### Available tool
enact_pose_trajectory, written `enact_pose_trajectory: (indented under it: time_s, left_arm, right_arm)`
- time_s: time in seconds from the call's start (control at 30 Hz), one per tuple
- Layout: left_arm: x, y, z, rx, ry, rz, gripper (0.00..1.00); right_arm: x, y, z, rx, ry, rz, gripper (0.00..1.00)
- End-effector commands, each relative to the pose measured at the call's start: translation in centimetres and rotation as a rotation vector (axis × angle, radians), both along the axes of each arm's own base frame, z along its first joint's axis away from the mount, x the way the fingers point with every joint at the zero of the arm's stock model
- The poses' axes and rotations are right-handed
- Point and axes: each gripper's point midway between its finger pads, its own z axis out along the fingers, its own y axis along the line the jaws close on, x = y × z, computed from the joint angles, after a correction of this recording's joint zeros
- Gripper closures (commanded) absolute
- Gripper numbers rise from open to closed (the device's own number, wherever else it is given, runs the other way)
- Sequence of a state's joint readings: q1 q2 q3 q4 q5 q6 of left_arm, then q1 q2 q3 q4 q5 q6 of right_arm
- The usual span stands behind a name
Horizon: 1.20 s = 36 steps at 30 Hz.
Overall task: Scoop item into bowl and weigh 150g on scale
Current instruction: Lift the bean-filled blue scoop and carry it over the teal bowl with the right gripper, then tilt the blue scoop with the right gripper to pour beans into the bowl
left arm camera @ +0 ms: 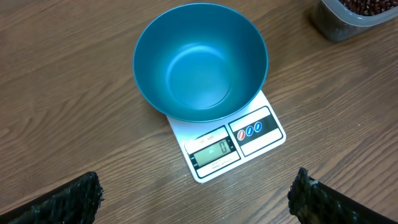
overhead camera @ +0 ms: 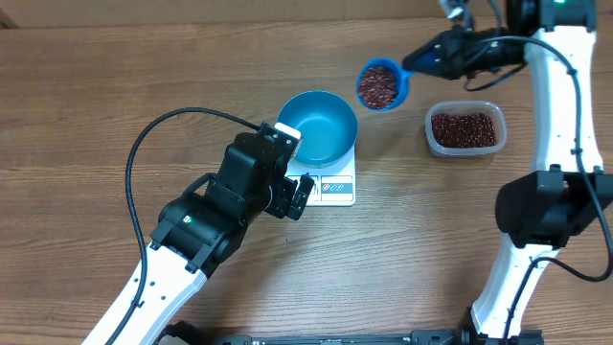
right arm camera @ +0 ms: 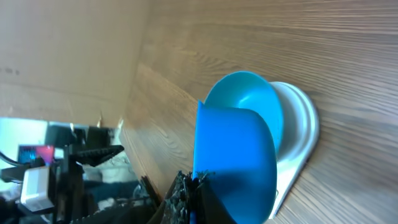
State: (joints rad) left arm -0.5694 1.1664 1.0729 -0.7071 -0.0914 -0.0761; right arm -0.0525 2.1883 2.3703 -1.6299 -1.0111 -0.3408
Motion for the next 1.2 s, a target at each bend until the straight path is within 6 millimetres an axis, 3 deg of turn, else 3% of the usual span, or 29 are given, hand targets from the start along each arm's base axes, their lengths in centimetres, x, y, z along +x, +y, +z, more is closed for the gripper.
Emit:
enact_pose_trajectory:
  time_s: [0.0,0.2,0.4,1.17]
  left_arm:
    - [0.1,0.2,-0.4,0.009,0.005,0.013,0.01]
    - [0.1,0.2,-0.4,0.009,0.006,0.013,0.00]
    - [0.1,0.2,-0.5,0.010,0.007,0.013,0.00]
    - [0.1,0.2,-0.5,0.011,0.007,0.013,0.01]
  right_arm:
    - [-0.7,2.5,1.6,-0.036,-0.083,0.057,0.96]
    - [-1.6,6.5,0.7,-0.105,-0.125,0.147,0.96]
    - [-2.0,8.5,0.1,-0.146,-0.106,0.159,0.96]
    - [-1.0,8.5,0.0,-0.176,-0.141,0.133,0.96]
